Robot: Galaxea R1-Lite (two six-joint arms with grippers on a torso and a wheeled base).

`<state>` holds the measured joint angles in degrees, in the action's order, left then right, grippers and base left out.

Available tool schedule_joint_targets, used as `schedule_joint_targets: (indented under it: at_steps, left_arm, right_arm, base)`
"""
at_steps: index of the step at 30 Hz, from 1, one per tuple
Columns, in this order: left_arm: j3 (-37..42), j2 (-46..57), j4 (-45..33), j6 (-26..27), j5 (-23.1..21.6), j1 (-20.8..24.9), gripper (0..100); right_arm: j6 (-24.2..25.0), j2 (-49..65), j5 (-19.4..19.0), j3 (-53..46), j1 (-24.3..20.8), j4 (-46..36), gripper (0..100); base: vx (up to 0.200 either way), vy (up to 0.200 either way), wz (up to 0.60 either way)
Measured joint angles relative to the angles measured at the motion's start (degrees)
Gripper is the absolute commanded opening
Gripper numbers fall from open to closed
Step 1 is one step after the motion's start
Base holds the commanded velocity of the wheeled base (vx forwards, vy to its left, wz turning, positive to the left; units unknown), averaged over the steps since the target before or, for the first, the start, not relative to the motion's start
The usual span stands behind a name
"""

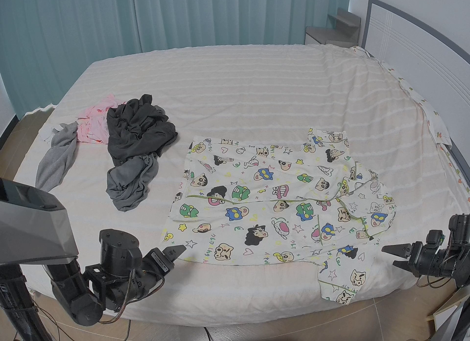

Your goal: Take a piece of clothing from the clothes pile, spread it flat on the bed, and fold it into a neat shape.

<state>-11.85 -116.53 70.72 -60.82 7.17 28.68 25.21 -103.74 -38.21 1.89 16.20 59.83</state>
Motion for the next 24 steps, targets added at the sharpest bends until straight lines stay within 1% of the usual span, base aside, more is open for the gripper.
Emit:
schedule_joint_targets:
  at_steps: [2,5,12,18,19,24]
  left_arm:
    - [-2.45,-1.79,0.0,-0.46,2.44,0.0,100]
    - [-5.88,-4.12,-0.16,-0.76,4.22,-0.18,100]
    - [-11.0,-7.47,-0.6,-0.65,5.08,-0.79,100]
    - [-13.69,-9.72,-1.04,-0.07,5.28,-1.62,100]
    - [-14.17,-10.13,-1.66,0.15,5.32,-1.79,0]
    - [-15.13,-11.08,-2.56,0.68,5.47,-2.21,0]
  right_arm:
    - [0.0,-0.09,0.0,-0.11,-0.02,0.13,100]
    - [0.0,-0.22,-0.02,-0.22,-0.02,0.18,100]
    - [0.07,-0.34,-0.06,-0.38,-0.13,0.2,100]
    - [0.02,-0.56,-0.09,-0.38,-0.22,0.22,100]
    - [-0.06,-0.8,-0.13,-0.38,-0.22,0.38,100]
    - [-0.8,-2.65,0.0,-0.38,-0.74,1.65,100]
  base:
    - [0.0,0.0,0.0]
    - [0.0,0.0,0.0]
    - [0.0,0.0,0.0]
    - [0.0,0.0,0.0]
    - [0.0,0.0,0.0]
    - [0.0,0.0,0.0]
